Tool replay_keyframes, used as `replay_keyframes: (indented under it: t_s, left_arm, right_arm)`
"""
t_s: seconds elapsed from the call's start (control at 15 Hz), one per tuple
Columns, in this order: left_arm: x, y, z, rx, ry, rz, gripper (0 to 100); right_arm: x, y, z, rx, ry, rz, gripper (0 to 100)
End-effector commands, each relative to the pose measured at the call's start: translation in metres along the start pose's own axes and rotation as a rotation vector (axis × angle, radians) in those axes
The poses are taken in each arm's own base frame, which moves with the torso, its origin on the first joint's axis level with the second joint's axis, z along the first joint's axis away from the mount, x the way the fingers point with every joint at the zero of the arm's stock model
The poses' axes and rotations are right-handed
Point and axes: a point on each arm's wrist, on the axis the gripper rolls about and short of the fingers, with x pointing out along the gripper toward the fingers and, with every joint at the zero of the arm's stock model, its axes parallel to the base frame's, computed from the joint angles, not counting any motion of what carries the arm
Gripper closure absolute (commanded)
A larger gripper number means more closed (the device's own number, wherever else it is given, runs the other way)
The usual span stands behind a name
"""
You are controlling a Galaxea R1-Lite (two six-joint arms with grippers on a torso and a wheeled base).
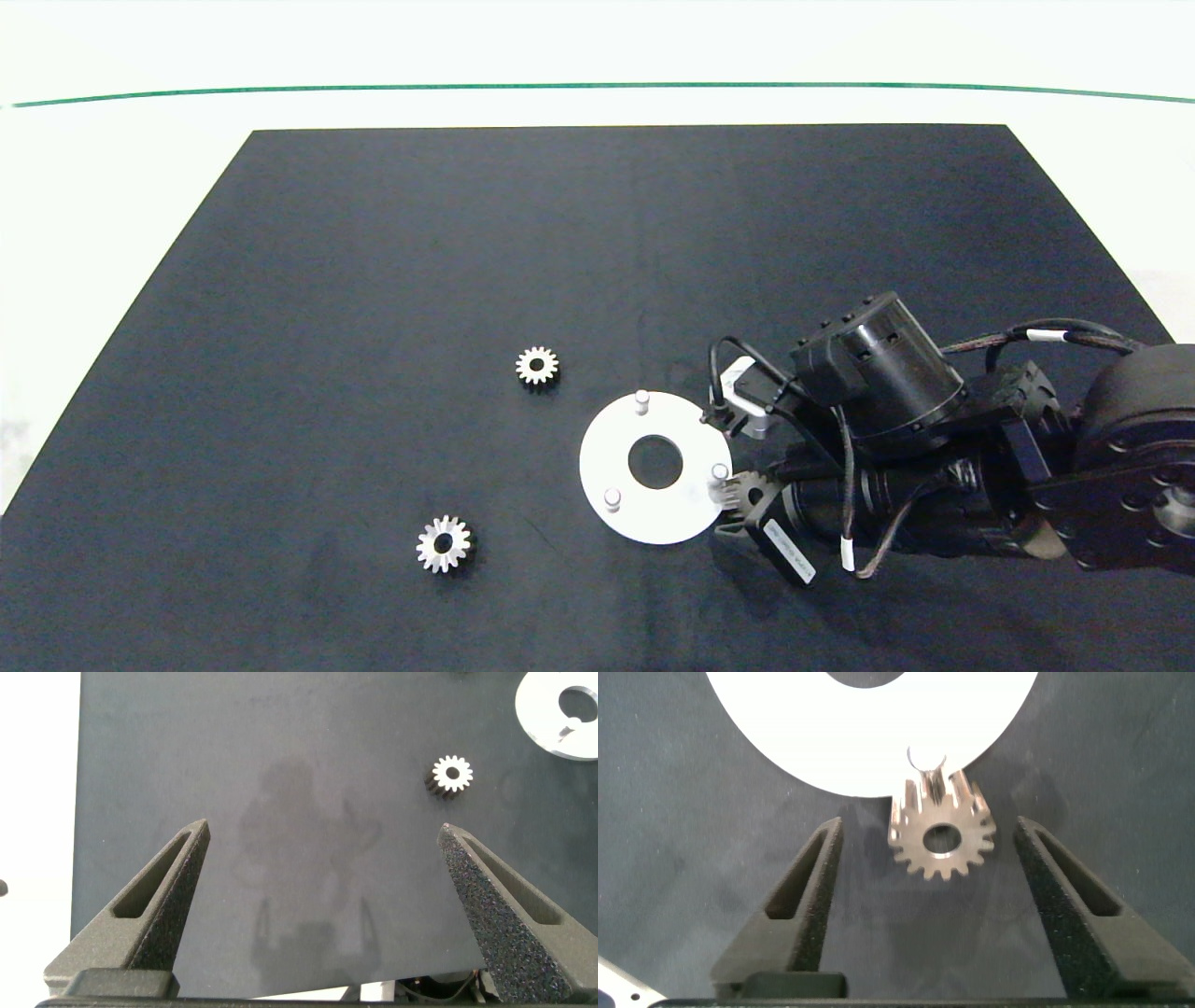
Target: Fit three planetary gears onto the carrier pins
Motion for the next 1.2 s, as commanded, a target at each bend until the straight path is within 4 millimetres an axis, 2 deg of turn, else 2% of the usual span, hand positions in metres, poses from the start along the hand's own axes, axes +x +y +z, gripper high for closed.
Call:
replay_keyframes:
  t_s: [0.07, 0.53, 1.2]
  left_arm:
    - [0.0001, 0.0000, -0.0001, 0.000, 0.003, -0.001, 0]
    - [-0.0006, 0.0001, 0.0005, 0.001, -0.002, -0.002, 0]
    - [-0.0003, 0.0002, 0.0012, 0.001, -0.002, -0.002, 0]
  right_arm:
    - [0.0050, 0.0013, -0.0001, -0.002, 0.010, 0.002, 33]
    - [0.0144, 0.0031, 0.0008, -0.001, 0.014, 0.006, 48]
    - [0.0136, 0.0025, 0.0004, 0.000, 0.014, 0.005, 68]
